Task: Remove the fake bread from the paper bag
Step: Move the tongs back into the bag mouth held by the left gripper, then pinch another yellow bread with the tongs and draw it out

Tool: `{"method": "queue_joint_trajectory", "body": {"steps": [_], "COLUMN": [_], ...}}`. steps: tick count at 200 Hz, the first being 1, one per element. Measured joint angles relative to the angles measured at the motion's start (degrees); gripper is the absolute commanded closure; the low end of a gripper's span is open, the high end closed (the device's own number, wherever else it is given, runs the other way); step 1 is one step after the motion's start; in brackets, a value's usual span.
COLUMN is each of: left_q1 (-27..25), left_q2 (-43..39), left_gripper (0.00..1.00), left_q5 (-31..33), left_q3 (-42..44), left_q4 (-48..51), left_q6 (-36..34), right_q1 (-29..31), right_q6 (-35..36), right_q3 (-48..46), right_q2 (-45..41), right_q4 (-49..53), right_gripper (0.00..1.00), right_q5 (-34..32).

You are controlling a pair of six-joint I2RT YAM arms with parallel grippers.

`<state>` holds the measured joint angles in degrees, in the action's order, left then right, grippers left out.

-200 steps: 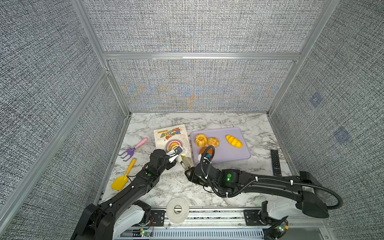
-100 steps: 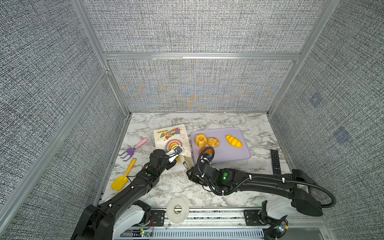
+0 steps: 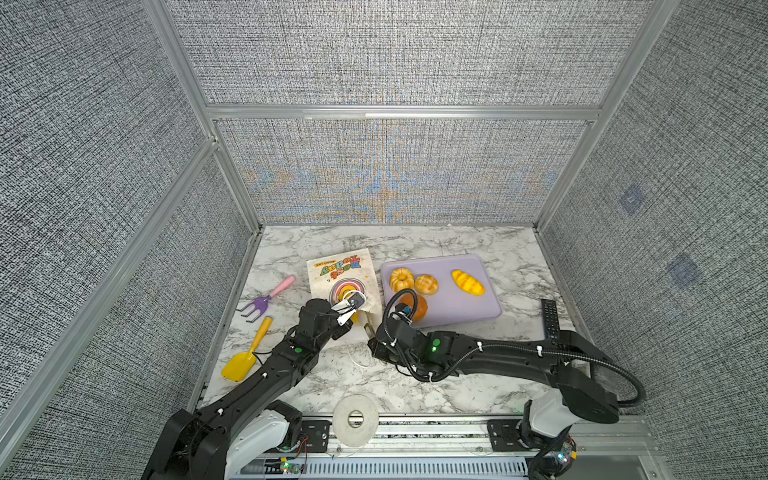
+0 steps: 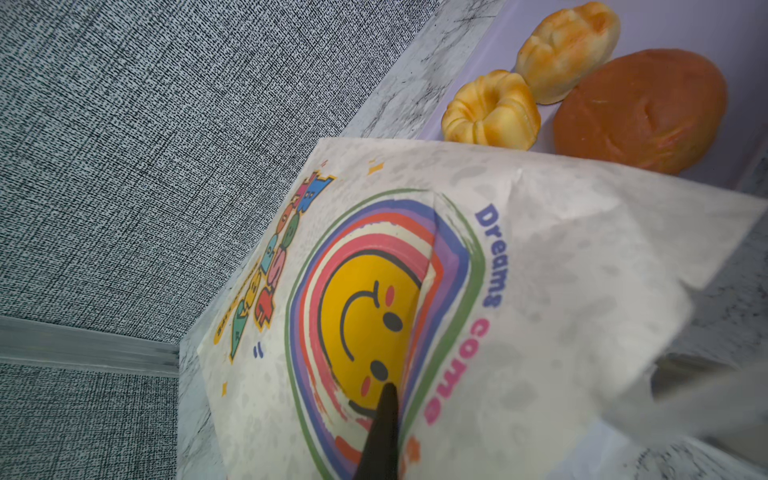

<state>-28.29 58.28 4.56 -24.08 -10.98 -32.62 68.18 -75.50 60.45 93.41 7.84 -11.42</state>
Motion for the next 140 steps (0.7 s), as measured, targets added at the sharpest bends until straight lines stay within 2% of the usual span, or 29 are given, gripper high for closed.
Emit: {"method": "queue_joint_trajectory", "body": {"steps": [31,62,106,140], "left_q1": [0.0,0.0,0.0,0.0], "left_q2": [0.0,0.0,0.2,0.2], "left_gripper": [1.0,1.0,1.0,1.0], "left_q5": [0.0,0.2,0.7,1.3], "left_q3": [0.2,0.3,0.3,0.3], "left_q4": [0.0,0.0,0.0,0.0], "left_q6": [0.0,0.1,0.3,0.5], "right_q1": [0.0,-0.4,-4.8,-5.7], "right_q6": [1.5,5.3,14.0,20.6], "right_q3": [0.0,-0.9,-2.1,-1.4], "right_q2": [-1.0,-5.0,-9.6,-13.0], "right_q4": [0.3,2.2,7.5,17.6], "right_gripper": [0.98,0.99,1.0,1.0], "right_q5": [0.7,3.3,13.9,20.4]}}
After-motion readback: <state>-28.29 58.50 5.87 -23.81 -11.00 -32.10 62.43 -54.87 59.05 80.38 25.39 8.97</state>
